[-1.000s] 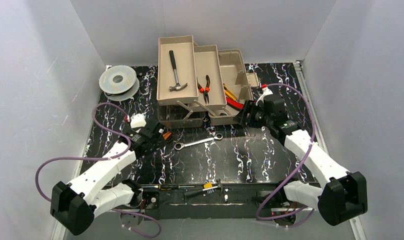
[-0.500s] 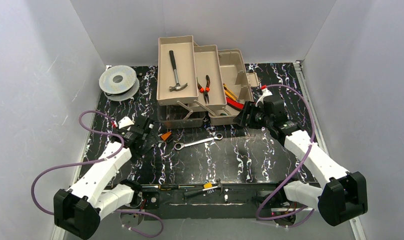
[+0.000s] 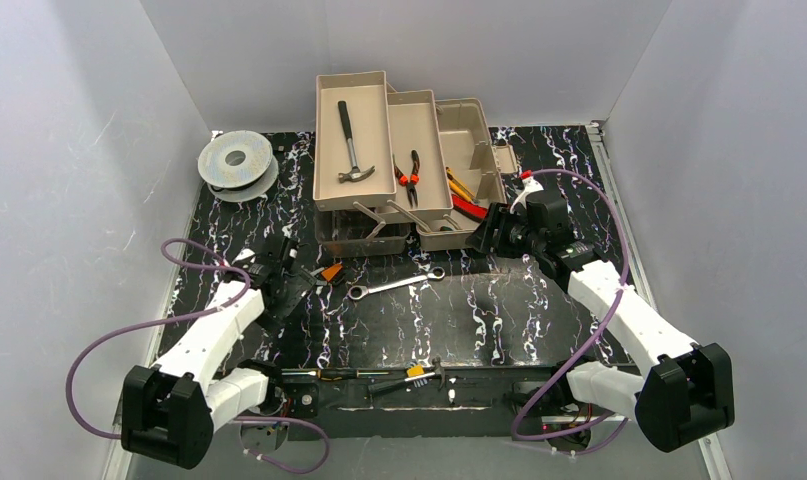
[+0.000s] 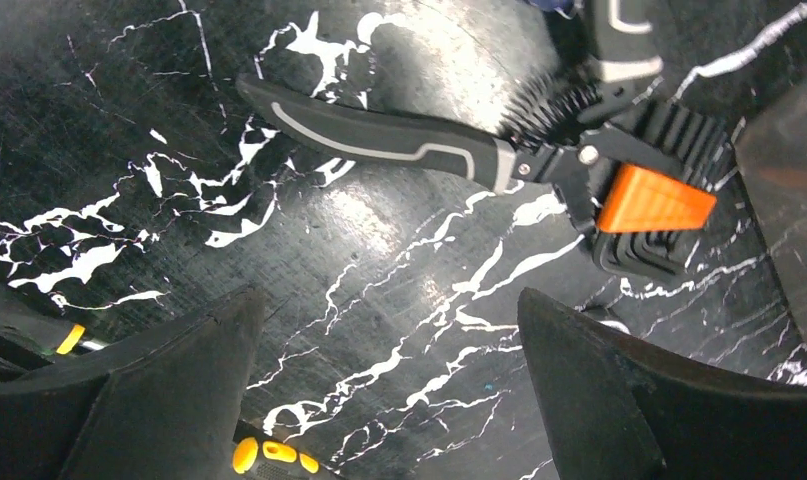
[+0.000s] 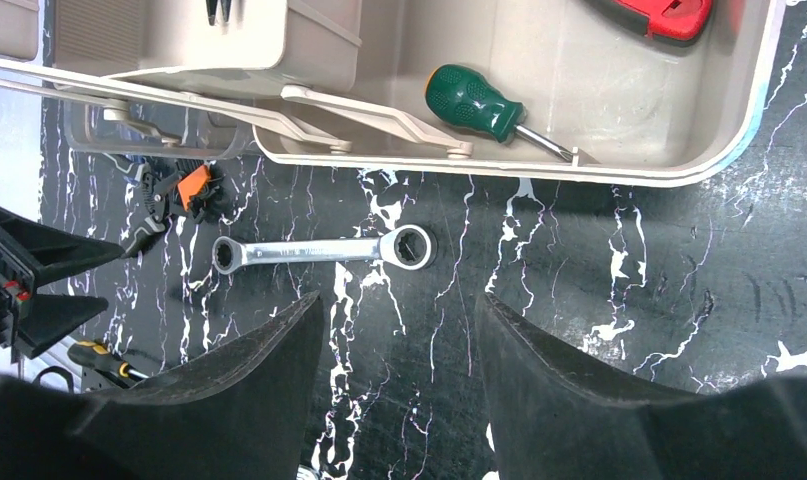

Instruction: Pack the tool kit

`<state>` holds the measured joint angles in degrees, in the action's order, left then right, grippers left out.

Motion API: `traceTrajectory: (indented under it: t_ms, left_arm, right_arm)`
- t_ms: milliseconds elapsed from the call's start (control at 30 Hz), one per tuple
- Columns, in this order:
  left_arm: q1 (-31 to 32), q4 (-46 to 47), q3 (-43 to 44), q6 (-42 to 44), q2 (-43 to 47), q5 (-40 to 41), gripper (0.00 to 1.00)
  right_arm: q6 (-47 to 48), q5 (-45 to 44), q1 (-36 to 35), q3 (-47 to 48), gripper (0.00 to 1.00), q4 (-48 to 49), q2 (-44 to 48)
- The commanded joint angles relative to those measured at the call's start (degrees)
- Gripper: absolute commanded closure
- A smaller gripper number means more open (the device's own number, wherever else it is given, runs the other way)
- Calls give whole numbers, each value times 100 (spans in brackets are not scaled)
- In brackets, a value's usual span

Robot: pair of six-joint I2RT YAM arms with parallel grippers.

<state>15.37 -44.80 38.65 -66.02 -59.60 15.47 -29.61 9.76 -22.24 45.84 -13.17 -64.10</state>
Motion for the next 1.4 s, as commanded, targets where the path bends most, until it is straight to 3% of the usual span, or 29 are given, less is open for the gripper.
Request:
traceTrajectory:
  t_ms: [0, 200, 333, 533, 767, 900, 1033, 1067, 1367]
  left_arm:
    - [-305, 169, -201, -438, -1, -184, 3]
    - [-1050, 512, -273, -540, 188, -114, 7]
    - [-1519, 928, -403, -725, 79, -674, 8]
    - [-1911, 721, -281, -1243, -705, -1088, 14]
    - [-2140, 567, 88, -1203, -1694, -1330, 23]
    - [-2256, 769, -31, -1331, -1937, -1365, 40]
    - [-2351, 978, -191, -1301, -1933, -1544, 93]
    - [-2362, 961, -225, -1320, -1842, -1543, 99]
    - [-2376, 264, -379, -1422, 254, -767, 100]
  right_arm:
    - [91, 88, -26, -18, 36, 191, 106]
    - [131, 80, -26, -21, 36, 124, 147]
    - [139, 47, -26, -58, 36, 102, 192]
    - [165, 32, -28, -73, 36, 71, 236]
    - [197, -20, -27, -154, 36, 15, 357]
    - [227, -71, -26, -170, 36, -26, 435]
    - [248, -86, -29, -182, 36, -36, 493]
    - [260, -96, -29, -187, 36, -36, 507]
    - [255, -92, -26, -259, 36, 41, 547]
